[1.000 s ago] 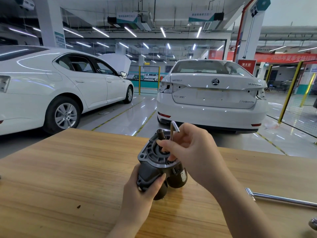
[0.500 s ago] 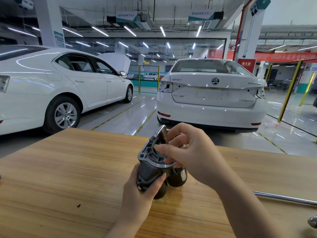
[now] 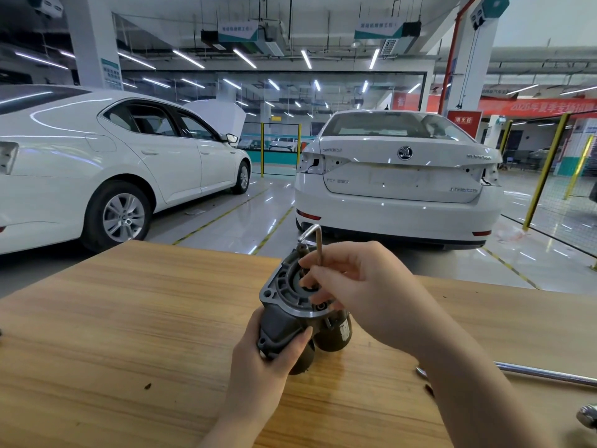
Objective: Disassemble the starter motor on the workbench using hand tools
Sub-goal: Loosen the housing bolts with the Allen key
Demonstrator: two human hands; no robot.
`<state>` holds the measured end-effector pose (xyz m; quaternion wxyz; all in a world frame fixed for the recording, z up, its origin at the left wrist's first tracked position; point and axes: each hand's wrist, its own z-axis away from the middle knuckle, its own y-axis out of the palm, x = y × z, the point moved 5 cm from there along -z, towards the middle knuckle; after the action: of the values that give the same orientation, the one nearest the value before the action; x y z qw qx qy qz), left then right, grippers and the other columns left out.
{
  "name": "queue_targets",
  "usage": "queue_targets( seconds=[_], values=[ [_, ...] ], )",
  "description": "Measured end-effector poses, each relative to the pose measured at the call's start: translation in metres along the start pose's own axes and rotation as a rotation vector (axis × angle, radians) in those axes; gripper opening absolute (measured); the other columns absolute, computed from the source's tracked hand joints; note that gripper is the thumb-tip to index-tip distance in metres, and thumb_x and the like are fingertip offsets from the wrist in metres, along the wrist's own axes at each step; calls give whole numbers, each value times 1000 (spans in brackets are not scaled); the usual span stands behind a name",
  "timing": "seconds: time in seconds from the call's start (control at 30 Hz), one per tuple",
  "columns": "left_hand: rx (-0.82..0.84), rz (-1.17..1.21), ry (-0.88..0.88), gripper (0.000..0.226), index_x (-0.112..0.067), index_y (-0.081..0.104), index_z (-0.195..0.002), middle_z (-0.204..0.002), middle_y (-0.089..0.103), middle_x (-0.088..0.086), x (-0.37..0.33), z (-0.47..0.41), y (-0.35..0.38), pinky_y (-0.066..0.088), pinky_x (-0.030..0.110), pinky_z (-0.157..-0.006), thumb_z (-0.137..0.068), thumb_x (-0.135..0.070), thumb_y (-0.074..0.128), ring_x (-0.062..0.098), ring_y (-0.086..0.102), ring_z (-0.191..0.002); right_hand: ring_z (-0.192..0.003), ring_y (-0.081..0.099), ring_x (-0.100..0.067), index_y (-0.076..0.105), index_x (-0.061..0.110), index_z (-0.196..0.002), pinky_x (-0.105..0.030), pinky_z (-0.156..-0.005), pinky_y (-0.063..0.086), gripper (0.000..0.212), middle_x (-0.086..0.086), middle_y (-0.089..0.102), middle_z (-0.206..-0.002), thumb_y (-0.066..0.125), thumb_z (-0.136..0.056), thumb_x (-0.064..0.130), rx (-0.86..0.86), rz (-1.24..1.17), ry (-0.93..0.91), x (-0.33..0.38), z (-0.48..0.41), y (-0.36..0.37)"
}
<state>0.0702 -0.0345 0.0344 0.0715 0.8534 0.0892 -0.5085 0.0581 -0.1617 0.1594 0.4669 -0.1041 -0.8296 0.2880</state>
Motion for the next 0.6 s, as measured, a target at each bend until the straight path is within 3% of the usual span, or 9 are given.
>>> queue_targets(
  seconds=[0.07,0.13,0.23,0.43,0.6],
  values=[
    [-11,0,-1,55,-32,55,-101,-95,65,-30,-1,0,0,46,3,-66,-51,-52,68,-9,62,-89,-65,67,-2,61,31,-81,-27,-65,57,6,6,72,-74,62,-81,36,-30,-36,13,0,0,0],
    [-11,6,-9,55,-33,55,-101,-95,65,-30,-1,-1,0,46,2,-66,-51,-52,68,-9,61,-89,-62,67,-4,57,27,-76,-33,-65,58,26,6,71,-70,64,-67,50,-72,-60,32,0,1,-2],
    [7,15,-15,56,-33,54,-102,-96,65,-30,-1,-1,0,46,2,-68,-51,-52,68,-9,61,-91,-61,67,-10,53,23,-62,-41,-68,57,31,4,70,-64,68,-61,51,-124,-40,32,0,1,-6],
    [25,9,3,56,-31,54,-104,-99,65,-28,-1,1,0,46,3,-70,-53,-51,69,-7,61,-94,-61,65,-2,65,28,-69,-29,-65,57,13,5,70,-70,66,-82,26,-108,5,-16,2,1,-9],
    [23,8,-1,55,-32,54,-103,-97,65,-28,0,2,0,47,3,-68,-53,-50,70,-7,62,-91,-64,64,1,66,24,-78,-23,-65,56,14,8,70,-76,58,-88,28,-64,27,-17,4,1,-2]
  ],
)
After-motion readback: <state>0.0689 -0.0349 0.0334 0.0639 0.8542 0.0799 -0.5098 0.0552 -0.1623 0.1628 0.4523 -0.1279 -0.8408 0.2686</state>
